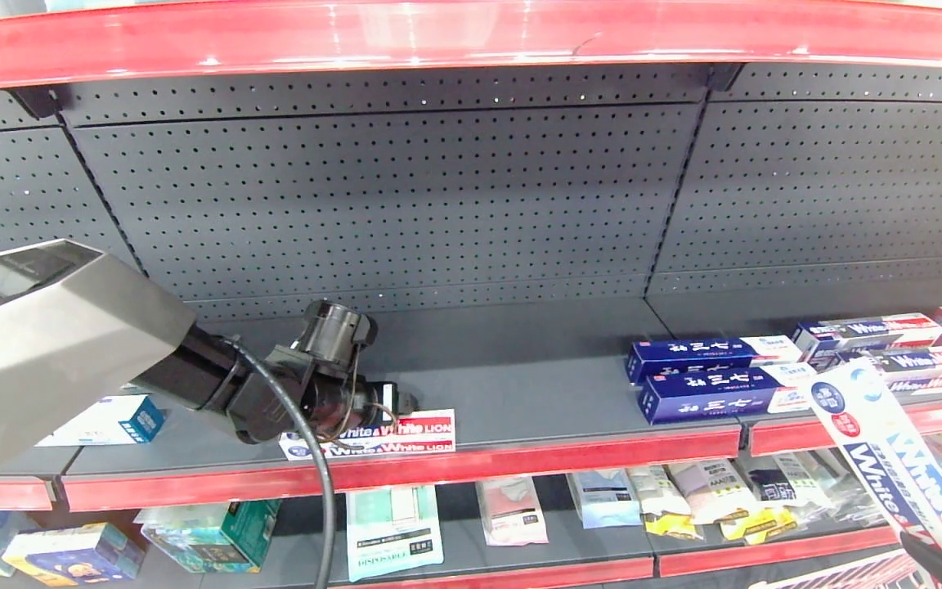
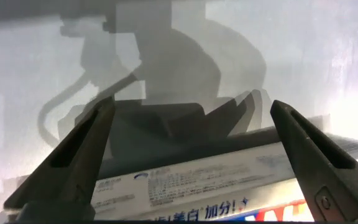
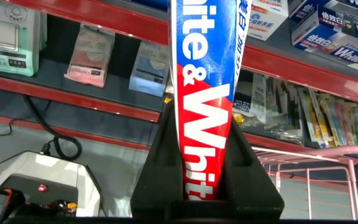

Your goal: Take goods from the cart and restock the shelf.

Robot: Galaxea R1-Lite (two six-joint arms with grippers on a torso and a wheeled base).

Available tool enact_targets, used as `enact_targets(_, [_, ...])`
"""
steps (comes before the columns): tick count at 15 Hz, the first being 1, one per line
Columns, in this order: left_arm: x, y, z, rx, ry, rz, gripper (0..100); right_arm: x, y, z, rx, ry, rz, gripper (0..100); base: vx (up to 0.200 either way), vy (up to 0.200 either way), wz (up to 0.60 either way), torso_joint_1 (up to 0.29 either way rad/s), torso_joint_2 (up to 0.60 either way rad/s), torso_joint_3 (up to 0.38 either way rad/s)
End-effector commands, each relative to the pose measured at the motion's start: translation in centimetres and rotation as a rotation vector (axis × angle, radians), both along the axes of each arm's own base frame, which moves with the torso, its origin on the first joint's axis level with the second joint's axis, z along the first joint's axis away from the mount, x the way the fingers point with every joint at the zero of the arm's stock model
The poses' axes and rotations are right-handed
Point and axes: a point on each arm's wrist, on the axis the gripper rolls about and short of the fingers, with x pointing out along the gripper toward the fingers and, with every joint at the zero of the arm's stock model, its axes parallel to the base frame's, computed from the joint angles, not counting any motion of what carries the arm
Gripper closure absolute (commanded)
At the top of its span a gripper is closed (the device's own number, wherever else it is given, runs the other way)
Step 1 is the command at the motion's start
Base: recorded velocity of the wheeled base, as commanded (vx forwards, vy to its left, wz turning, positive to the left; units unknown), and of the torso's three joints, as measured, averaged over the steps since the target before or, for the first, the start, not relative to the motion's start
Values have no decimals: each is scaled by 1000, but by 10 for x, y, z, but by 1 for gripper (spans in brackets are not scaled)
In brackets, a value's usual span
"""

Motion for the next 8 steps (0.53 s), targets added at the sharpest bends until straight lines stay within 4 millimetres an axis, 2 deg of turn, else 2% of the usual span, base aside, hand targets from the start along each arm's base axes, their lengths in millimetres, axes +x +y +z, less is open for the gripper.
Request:
enact_targets(1, [-3, 4, 5, 1, -9, 3, 0, 0, 0, 0, 0, -1, 1, 100, 0, 0, 0, 0, 0, 0])
enact_targets(8, [-5, 5, 4, 0, -2, 3, 0, 0, 0, 0, 0, -1, 1, 100, 0, 0, 0, 0, 0, 0])
